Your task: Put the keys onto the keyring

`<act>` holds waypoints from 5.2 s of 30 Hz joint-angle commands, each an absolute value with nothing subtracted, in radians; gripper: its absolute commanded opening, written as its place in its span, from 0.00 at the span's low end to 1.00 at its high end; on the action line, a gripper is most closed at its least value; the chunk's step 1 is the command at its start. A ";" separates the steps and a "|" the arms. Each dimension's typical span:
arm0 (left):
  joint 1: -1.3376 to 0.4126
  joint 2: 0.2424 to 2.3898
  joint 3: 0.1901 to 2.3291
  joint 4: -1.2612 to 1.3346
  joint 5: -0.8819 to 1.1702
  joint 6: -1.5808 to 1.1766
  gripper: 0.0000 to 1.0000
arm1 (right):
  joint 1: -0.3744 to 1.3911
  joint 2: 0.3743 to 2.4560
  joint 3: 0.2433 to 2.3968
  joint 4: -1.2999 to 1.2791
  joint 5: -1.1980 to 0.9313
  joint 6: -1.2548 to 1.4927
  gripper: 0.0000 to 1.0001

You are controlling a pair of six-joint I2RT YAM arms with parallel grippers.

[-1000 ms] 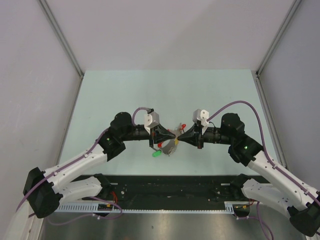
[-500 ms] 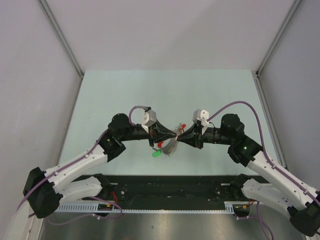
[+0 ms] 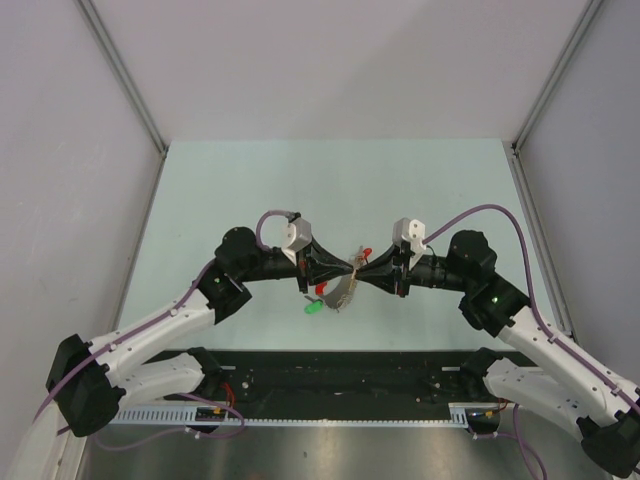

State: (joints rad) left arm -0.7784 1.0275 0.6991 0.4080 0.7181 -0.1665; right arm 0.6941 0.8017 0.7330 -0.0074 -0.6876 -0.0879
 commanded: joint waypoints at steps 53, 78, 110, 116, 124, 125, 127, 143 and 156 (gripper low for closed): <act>-0.847 1.405 0.830 -0.185 0.063 -0.040 0.64 | 0.699 0.743 0.700 -0.146 -0.201 -0.074 0.00; -1.061 1.652 1.106 -0.532 0.026 0.399 0.57 | 0.683 0.577 0.637 -0.118 0.166 -0.009 0.00; -0.963 1.539 1.055 -0.563 0.176 0.198 0.53 | 0.638 0.592 0.635 -0.110 0.095 -0.005 0.00; -0.930 1.583 1.091 -0.529 0.187 0.213 0.50 | 0.638 0.594 0.634 -0.112 0.095 -0.005 0.00; -0.910 1.657 1.101 -0.508 0.207 0.195 0.39 | 0.638 0.588 0.635 -0.120 0.090 -0.005 0.00; -0.910 1.666 1.103 -0.508 0.207 0.195 0.39 | 0.638 0.589 0.634 -0.118 0.087 -0.005 0.00; -0.910 1.670 1.100 -0.506 0.212 0.193 0.38 | 0.638 0.591 0.635 -0.118 0.087 -0.005 0.00; -0.913 1.735 1.077 -0.511 0.176 0.163 0.32 | 0.638 0.601 0.635 -0.117 0.072 -0.005 0.00; -0.902 1.545 1.054 -0.433 0.134 0.132 0.01 | 0.638 0.592 0.635 -0.118 0.071 -0.005 0.00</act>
